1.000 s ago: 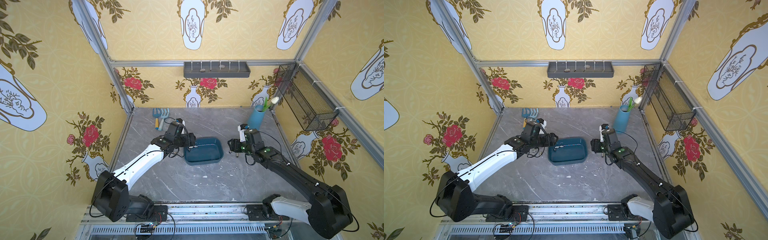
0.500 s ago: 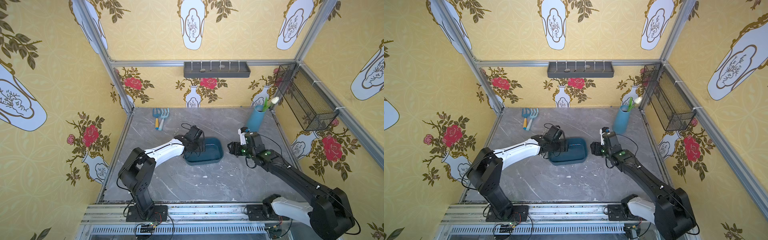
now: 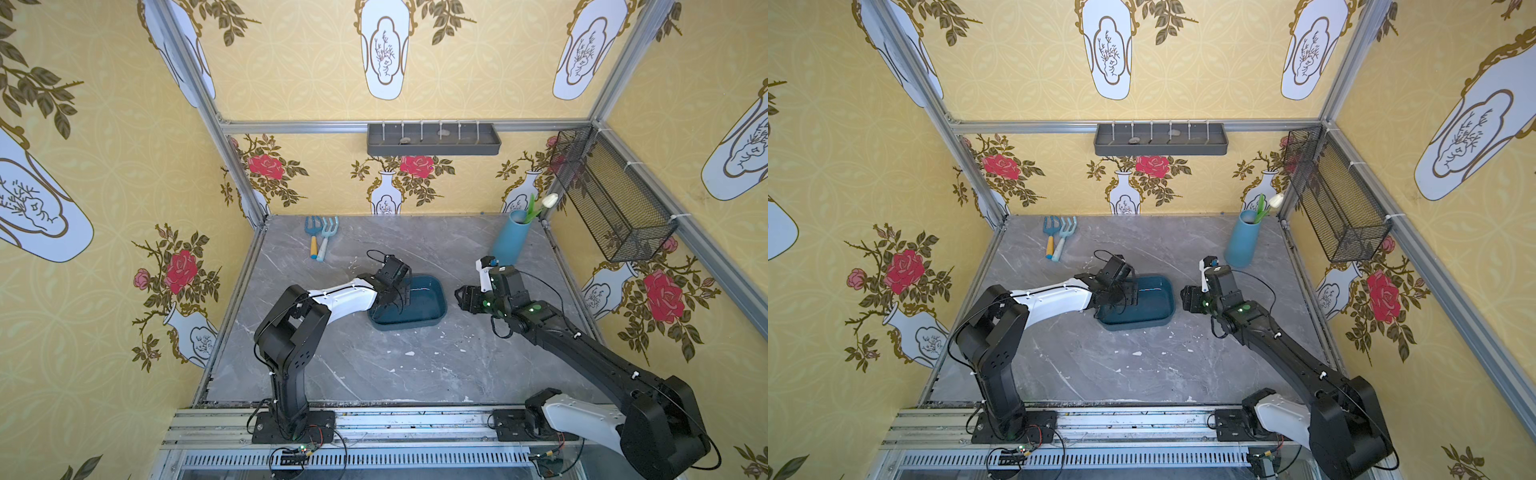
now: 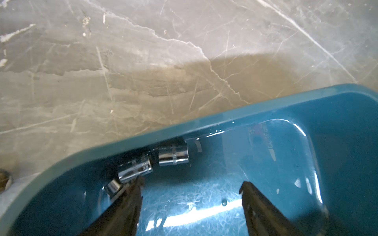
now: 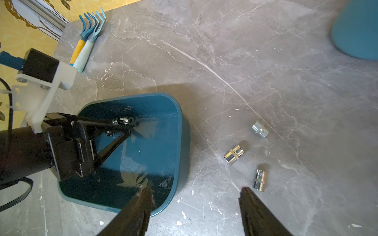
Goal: Take out the socket from the storage box
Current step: Pick up the socket head from the storage box.
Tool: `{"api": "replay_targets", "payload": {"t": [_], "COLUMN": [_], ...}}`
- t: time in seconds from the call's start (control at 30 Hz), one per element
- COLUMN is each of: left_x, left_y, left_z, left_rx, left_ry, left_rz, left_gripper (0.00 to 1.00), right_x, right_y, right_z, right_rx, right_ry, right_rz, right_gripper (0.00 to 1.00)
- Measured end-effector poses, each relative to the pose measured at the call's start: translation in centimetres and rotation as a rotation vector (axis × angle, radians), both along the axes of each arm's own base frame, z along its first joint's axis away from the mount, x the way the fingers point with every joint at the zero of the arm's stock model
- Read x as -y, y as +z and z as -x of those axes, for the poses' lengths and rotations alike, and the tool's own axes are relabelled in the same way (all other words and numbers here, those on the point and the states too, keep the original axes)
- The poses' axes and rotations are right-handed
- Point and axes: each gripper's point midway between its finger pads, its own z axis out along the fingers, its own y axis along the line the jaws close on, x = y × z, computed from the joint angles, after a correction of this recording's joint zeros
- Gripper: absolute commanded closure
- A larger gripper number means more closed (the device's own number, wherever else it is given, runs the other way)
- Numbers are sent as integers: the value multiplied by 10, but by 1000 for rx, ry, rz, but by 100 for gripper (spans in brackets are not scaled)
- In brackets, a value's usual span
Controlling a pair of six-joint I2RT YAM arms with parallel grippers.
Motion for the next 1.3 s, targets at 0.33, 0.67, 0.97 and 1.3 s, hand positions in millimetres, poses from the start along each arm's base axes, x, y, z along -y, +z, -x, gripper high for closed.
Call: {"api": "replay_targets", "payload": {"t": [0.33, 0.67, 0.97, 1.3], "left_x": [6, 16, 27, 26], "left_y": [-9, -14, -13, -25], "left_z": [-7, -12, -11, -19], "left_rx": [12, 23, 34, 42], "left_ry": [-15, -35, -62, -37], "left_rz": [-14, -11, -12, -48], "left_gripper": [20, 20, 20, 29], "right_x": [1, 1, 3, 4], "right_y": [-3, -2, -3, -3], "right_z": [2, 3, 5, 7], "right_rx": [-7, -4, -8, -6], "right_ry": [-2, -3, -11, -15], "right_rz": [0, -2, -10, -17], "right_gripper": [28, 28, 27, 27]}}
